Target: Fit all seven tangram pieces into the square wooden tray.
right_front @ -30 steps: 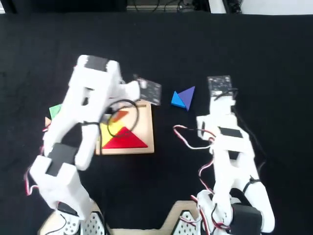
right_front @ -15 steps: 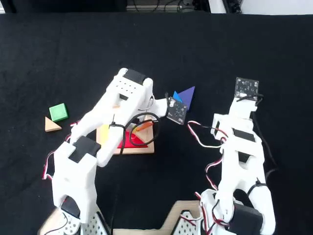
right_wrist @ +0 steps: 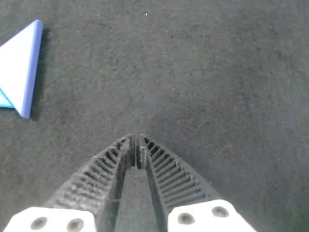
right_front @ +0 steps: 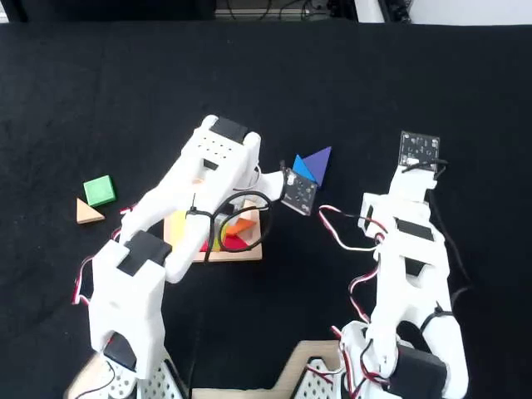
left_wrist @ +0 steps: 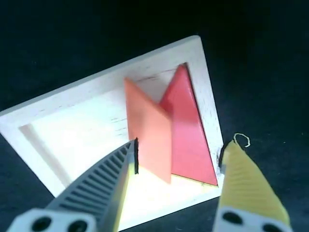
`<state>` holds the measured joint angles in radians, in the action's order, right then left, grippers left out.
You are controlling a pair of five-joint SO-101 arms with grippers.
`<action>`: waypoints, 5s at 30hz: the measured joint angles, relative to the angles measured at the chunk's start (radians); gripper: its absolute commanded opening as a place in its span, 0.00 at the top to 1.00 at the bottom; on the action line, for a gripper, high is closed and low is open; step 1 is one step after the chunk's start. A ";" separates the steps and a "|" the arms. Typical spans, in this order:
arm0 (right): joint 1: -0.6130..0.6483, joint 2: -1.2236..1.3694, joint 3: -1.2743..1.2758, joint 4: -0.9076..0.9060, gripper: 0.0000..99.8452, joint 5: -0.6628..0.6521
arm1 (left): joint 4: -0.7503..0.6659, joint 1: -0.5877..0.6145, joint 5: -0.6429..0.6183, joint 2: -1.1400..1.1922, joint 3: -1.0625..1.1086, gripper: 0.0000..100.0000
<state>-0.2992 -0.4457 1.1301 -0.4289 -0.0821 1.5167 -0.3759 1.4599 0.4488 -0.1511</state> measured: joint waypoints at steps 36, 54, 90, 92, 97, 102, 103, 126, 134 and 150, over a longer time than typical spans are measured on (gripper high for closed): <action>0.021 0.000 0.000 0.000 0.97 0.000 | -0.207 0.126 -0.031 0.000 0.098 0.72; 0.021 0.000 0.000 0.000 0.97 0.000 | -0.354 0.129 -0.051 0.100 -0.032 0.72; 0.020 0.000 0.000 0.002 0.97 0.000 | -0.210 0.097 -0.187 0.118 -0.120 0.72; 0.020 0.000 0.000 0.002 0.97 0.000 | -0.210 0.083 -0.207 0.118 -0.120 0.72; 0.020 0.000 0.000 0.002 0.97 0.000 | -0.210 0.038 -0.230 0.118 -0.120 0.80; 0.020 0.000 0.000 0.002 0.97 0.000 | -0.207 0.005 -0.235 0.118 -0.120 0.82; 0.020 0.000 0.000 0.002 0.97 0.000 | -0.207 0.002 -0.235 0.118 -0.120 0.82; 0.121 0.000 0.000 0.002 0.96 -0.083 | 0.181 0.319 -0.661 -0.569 0.061 0.82; 0.290 0.000 -0.153 -0.196 0.90 -0.292 | -0.025 0.715 -0.747 -1.088 0.726 0.81; 0.779 0.338 -0.812 -0.698 0.81 -0.473 | -0.338 0.968 -1.028 -1.921 1.556 0.81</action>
<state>0.4803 -0.1082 0.3184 -1.1270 -0.5547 1.1792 0.5923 0.4319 -1.4722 1.4047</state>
